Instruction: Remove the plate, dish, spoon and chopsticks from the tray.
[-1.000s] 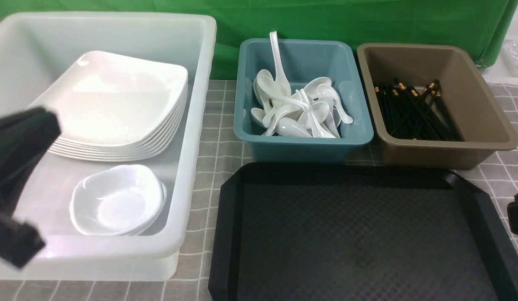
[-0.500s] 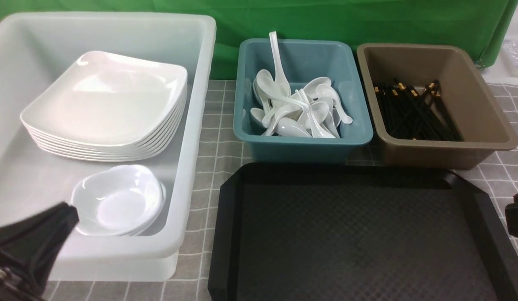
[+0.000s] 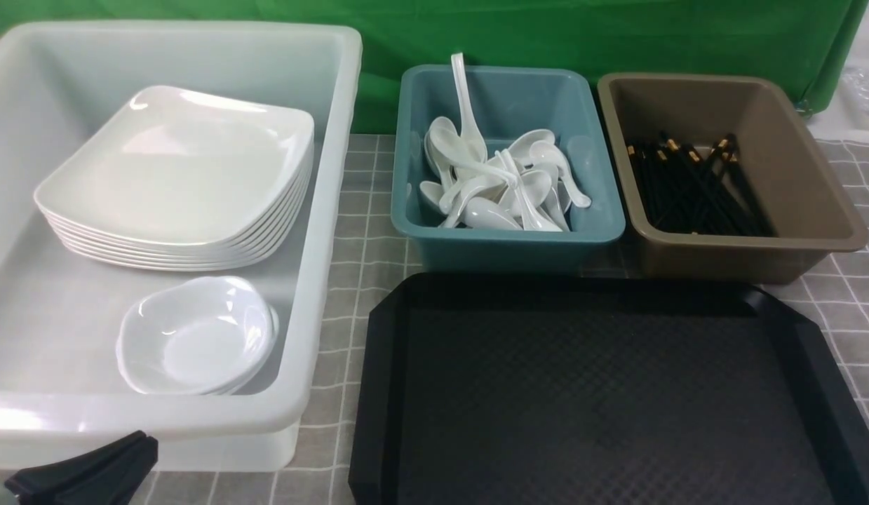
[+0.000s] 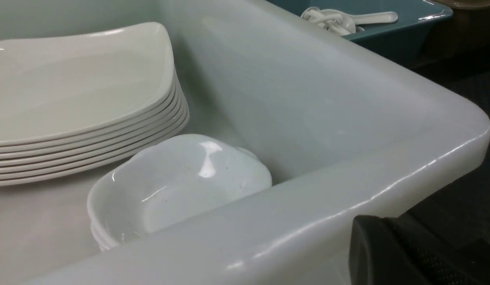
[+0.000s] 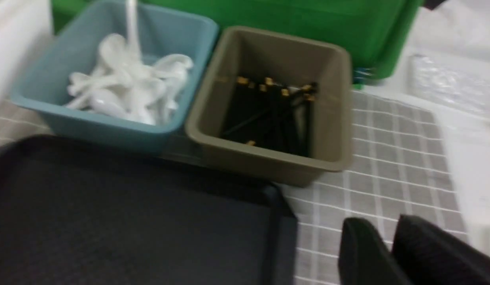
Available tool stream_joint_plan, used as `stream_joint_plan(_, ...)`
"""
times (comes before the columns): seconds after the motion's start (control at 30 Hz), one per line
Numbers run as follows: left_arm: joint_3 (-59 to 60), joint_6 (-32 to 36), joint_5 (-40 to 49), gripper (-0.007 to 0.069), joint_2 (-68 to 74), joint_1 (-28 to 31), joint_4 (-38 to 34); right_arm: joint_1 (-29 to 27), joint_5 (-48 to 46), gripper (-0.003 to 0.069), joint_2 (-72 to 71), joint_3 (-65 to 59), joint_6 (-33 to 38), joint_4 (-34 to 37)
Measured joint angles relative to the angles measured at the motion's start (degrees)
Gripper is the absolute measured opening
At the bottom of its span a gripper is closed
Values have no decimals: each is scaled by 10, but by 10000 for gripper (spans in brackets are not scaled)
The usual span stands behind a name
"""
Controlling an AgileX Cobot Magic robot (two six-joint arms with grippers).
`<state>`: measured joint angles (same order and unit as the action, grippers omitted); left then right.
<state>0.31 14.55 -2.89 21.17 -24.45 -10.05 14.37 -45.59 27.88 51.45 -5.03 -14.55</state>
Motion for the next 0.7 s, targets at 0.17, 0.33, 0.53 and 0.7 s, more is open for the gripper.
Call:
stream_joint_plan(0.17, 0, 0, 0, 10, -1, 0, 0, -24, 15, 169, -28, -25, -14, -25)
stream_joint_plan(0.33, 0, 0, -1, 10, -1, 0, 0, -76, 68, 181, -47, -77, -64, 13)
stream_joint_plan(0.53, 0, 0, -1, 10, -1, 0, 0, -113, 140, 197, -88, -196, -77, 21)
stream_joint_plan(0.7, 0, 0, -1, 10, -1, 0, 0, -115, 200, 46, -125, -282, -77, 62)
